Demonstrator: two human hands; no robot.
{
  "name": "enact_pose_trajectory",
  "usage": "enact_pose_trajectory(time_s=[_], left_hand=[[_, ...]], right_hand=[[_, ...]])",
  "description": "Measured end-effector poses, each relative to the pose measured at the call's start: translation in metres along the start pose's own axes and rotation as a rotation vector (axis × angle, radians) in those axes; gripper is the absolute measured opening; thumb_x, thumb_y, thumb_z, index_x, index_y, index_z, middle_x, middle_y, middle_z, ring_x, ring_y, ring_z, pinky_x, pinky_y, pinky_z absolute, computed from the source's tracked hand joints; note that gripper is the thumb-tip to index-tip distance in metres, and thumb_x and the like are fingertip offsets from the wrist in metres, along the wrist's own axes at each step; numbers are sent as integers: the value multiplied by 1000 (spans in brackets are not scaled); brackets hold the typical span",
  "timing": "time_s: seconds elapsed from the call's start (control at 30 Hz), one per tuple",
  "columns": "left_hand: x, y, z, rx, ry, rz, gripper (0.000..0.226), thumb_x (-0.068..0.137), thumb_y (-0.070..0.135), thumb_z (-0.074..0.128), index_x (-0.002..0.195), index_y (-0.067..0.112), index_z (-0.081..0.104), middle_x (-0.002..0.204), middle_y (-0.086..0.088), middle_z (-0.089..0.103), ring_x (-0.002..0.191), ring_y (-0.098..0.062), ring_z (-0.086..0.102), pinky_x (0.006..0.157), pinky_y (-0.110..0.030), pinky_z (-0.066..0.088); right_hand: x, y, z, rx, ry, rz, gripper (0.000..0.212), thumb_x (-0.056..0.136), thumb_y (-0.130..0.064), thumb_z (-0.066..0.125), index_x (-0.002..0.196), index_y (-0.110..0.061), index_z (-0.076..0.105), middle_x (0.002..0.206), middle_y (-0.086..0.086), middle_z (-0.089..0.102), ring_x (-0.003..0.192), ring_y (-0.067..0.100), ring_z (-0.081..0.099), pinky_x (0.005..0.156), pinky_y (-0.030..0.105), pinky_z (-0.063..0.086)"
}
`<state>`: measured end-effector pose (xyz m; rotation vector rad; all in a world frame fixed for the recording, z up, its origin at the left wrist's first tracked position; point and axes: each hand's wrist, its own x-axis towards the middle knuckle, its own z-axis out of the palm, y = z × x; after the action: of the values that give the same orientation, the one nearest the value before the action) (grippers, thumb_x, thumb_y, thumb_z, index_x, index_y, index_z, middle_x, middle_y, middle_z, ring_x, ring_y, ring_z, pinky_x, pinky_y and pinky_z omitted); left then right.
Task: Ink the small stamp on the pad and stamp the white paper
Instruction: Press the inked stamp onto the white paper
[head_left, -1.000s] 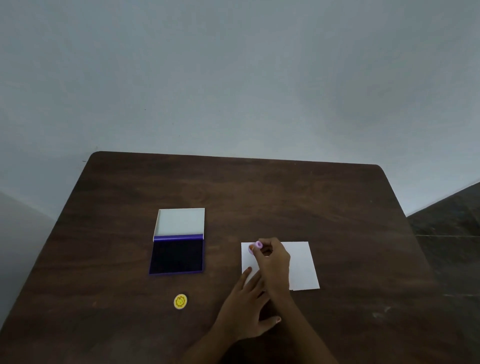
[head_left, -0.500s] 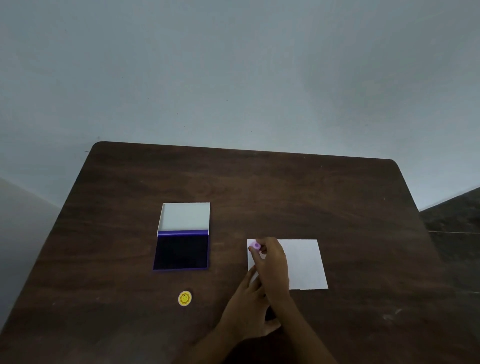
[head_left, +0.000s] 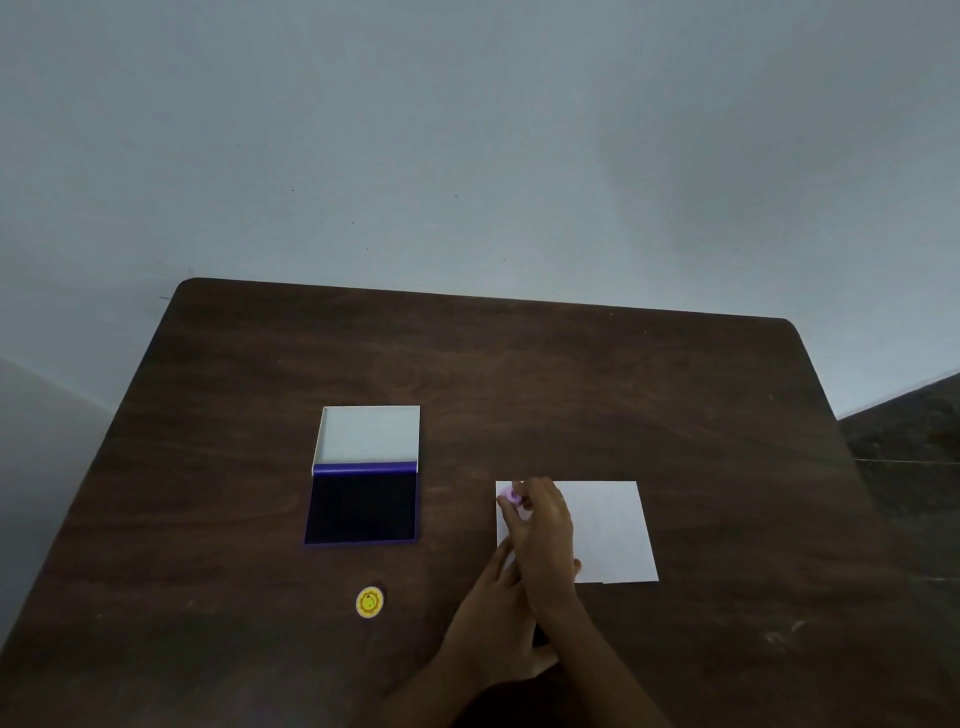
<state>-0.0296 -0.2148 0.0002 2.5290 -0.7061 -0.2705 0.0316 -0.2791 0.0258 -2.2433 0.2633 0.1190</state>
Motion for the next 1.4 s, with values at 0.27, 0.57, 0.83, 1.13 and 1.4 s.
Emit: enact_pose_trajectory(time_s=[0.27, 0.57, 0.83, 1.13, 1.4], left_hand=[[-3, 0, 3, -123, -96, -93, 67, 85, 48, 49, 140, 16, 29, 149, -9, 34, 140, -29, 22, 110, -39, -2], [-2, -4, -4, -97, -40, -46, 67, 85, 50, 47, 141, 19, 27, 149, -8, 34, 141, -25, 19, 108, -38, -11], [-2, -2, 7, -73, 0, 21, 64, 86, 57, 39, 141, 26, 30, 146, 0, 41, 139, -21, 23, 113, -48, 1], [-1, -1, 7, 124, -23, 46, 61, 87, 64, 29, 137, 28, 35, 147, 7, 38, 137, -15, 29, 108, -50, 25], [1, -1, 5, 198, -92, 0, 67, 83, 69, 29, 138, 30, 31, 148, 7, 35, 135, -14, 33, 105, -45, 30]], right_hand=[[0, -1, 0, -8, -17, -30, 16, 85, -13, 60, 95, 0, 60, 102, 17, 65, 93, 24, 60, 89, 35, 49], [2, -7, 0, 31, 10, -108, 11, 82, -9, 64, 87, 0, 61, 93, 17, 67, 84, 22, 60, 79, 27, 48], [3, 9, -1, 77, 49, -140, 9, 75, -3, 70, 74, -3, 61, 78, 15, 67, 68, 12, 56, 66, 10, 42], [20, 12, -24, 312, 16, 250, 12, 76, -18, 72, 80, -13, 63, 85, 3, 69, 76, 8, 61, 77, 28, 49], [24, 17, -53, 907, 7, 737, 19, 84, -24, 60, 91, -6, 64, 84, 3, 66, 78, 9, 62, 73, 18, 51]])
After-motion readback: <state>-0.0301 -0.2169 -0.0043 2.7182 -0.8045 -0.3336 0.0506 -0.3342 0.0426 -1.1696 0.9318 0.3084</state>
